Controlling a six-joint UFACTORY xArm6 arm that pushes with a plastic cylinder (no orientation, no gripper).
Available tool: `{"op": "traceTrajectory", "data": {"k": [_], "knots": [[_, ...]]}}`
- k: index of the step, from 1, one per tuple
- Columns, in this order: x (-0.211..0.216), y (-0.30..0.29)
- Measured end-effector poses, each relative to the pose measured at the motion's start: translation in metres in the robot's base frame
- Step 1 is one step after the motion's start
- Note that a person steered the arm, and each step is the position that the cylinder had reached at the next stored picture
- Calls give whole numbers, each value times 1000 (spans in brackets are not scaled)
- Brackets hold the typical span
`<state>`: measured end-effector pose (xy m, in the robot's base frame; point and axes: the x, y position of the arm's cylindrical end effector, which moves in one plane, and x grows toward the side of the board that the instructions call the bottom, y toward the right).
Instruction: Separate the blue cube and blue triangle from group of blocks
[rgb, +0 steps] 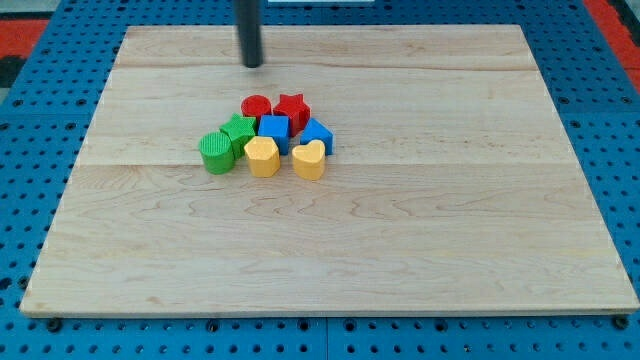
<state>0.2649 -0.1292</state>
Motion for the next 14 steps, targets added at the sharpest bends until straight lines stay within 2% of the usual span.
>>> {"op": "traceTrajectory", "data": {"k": [1,2,3,4,7,8,9,11,13,14], "knots": [[0,-82],[28,-129],[70,-144],[125,-149],[234,-98],[232,-62],[228,-57],[279,-47],[245,-43],[206,-35]]}}
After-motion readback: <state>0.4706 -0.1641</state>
